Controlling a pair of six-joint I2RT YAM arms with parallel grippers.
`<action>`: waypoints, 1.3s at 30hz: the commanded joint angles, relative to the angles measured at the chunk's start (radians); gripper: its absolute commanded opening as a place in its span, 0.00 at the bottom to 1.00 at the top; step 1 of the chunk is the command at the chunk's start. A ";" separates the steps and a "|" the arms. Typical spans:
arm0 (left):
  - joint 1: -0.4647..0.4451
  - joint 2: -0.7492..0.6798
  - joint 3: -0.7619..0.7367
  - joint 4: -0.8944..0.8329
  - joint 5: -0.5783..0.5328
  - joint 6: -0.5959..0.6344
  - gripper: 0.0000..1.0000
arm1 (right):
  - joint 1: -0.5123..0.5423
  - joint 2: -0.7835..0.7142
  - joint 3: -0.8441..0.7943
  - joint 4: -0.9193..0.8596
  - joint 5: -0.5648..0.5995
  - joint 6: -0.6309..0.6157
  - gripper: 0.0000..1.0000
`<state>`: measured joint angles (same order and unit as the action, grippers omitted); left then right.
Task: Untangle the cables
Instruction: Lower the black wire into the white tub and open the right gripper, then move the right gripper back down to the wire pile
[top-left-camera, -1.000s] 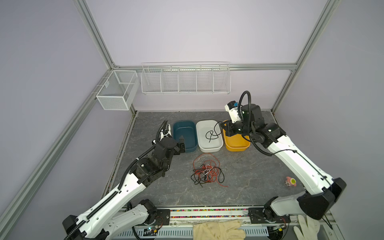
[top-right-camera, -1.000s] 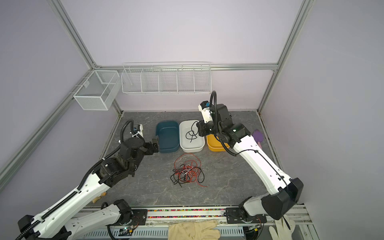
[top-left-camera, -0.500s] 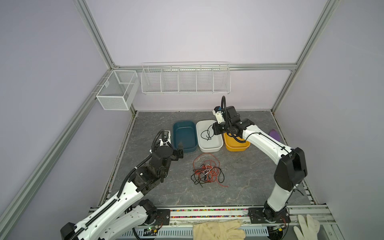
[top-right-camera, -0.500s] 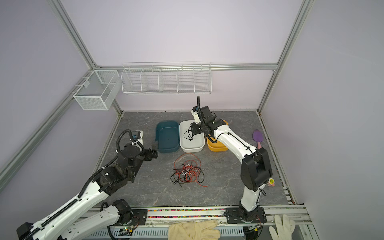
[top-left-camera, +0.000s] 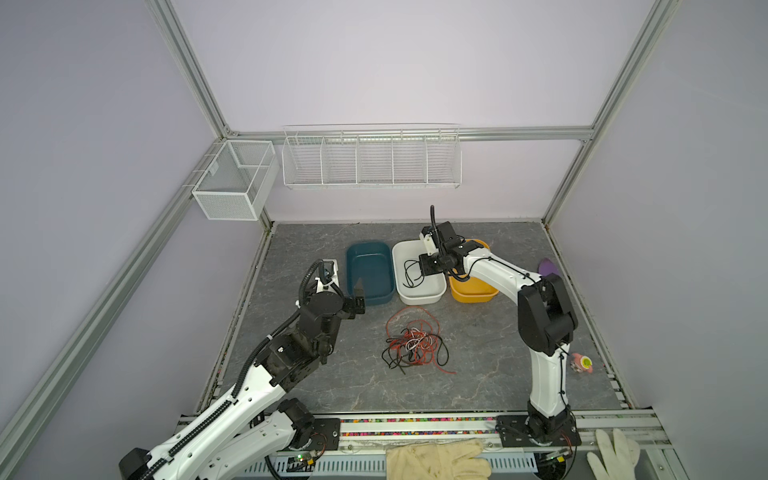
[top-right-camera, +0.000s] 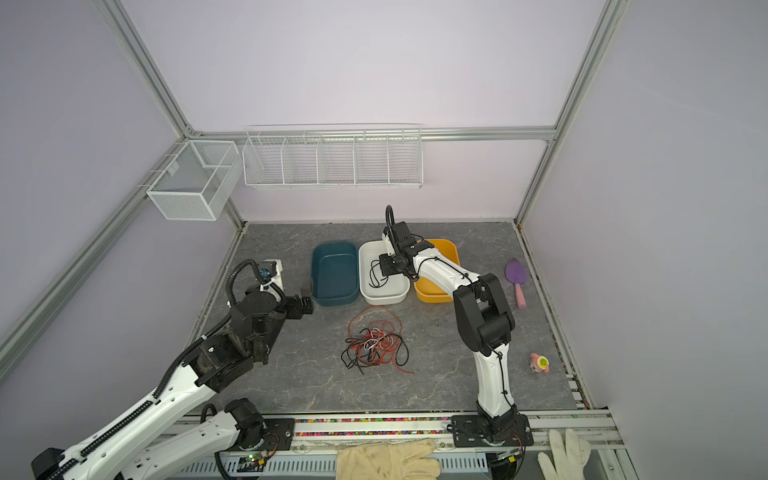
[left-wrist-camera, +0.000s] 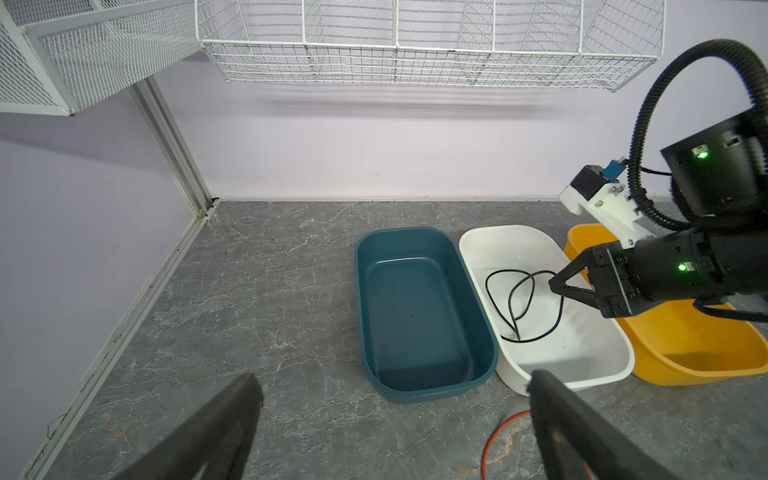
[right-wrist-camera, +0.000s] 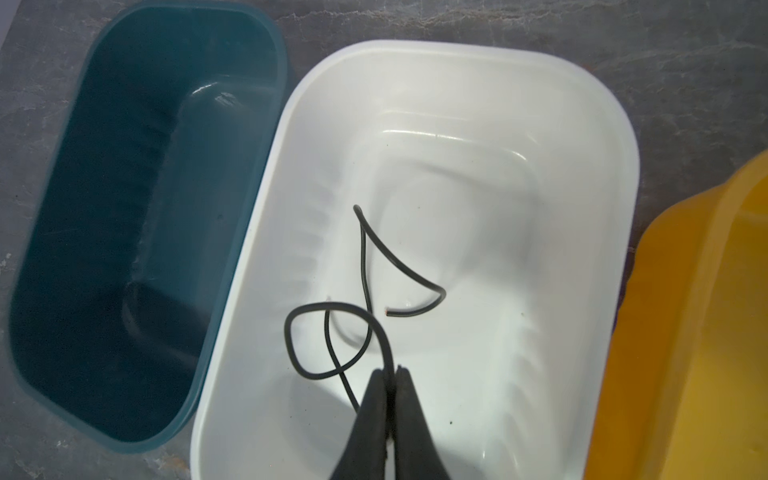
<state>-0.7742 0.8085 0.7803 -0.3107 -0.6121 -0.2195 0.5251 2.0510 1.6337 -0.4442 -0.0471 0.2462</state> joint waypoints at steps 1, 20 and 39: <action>0.003 0.004 -0.005 0.009 0.003 0.025 1.00 | -0.004 -0.009 0.019 -0.022 0.004 0.015 0.14; 0.004 0.016 -0.006 0.010 0.008 0.042 1.00 | -0.006 -0.139 0.008 -0.144 0.102 0.016 0.49; 0.003 0.043 0.012 -0.024 0.045 0.051 0.99 | 0.139 -0.522 -0.334 -0.104 -0.068 0.054 0.77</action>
<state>-0.7742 0.8459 0.7803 -0.3141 -0.5819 -0.1856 0.6170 1.5894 1.3739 -0.5705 -0.0765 0.2981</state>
